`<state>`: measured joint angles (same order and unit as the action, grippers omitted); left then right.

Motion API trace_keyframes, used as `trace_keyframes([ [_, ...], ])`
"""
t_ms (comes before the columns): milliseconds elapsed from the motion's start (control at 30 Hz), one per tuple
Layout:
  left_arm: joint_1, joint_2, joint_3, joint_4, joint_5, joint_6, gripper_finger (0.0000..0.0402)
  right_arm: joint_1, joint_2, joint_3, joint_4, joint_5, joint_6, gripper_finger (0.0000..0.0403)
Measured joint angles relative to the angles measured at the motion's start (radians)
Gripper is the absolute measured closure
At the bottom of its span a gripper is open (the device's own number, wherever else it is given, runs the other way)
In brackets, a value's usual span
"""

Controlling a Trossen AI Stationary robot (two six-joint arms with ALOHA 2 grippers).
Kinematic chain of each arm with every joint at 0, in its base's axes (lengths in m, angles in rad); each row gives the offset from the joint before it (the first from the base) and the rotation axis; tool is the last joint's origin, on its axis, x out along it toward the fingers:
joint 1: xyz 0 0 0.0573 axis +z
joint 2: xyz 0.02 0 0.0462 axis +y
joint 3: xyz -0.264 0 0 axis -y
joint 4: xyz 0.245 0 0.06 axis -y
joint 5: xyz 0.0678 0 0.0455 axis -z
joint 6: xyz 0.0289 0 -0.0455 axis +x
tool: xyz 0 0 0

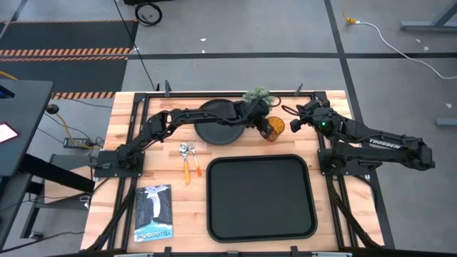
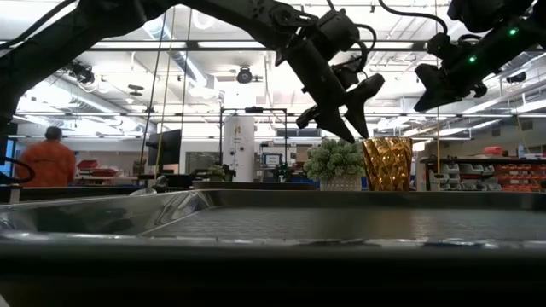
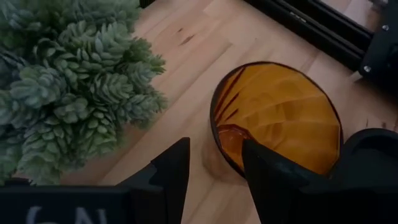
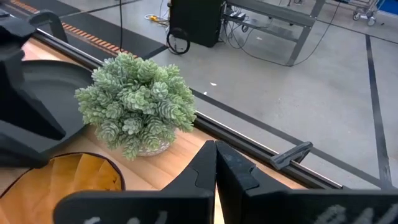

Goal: Pick and place plate/cup/fork/spoon on tray
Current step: Put the brown cup on the black serving tray

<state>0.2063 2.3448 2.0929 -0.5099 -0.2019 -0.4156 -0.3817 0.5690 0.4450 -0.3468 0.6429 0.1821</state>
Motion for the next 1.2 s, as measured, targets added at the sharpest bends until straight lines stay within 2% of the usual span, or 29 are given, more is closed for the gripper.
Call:
trace_keyframes([
  [500, -0.001, 0.012, 0.0, -0.008, 0.015, 0.025, 0.0251, 0.0, 0.0, 0.0, 0.011, -0.008, -0.002, 0.0392],
  [1200, 0.007, 0.013, 0.002, -0.056, 0.035, 0.111, 0.038, 0.0, 0.0, 0.0, 0.009, -0.025, -0.006, 0.0392],
])
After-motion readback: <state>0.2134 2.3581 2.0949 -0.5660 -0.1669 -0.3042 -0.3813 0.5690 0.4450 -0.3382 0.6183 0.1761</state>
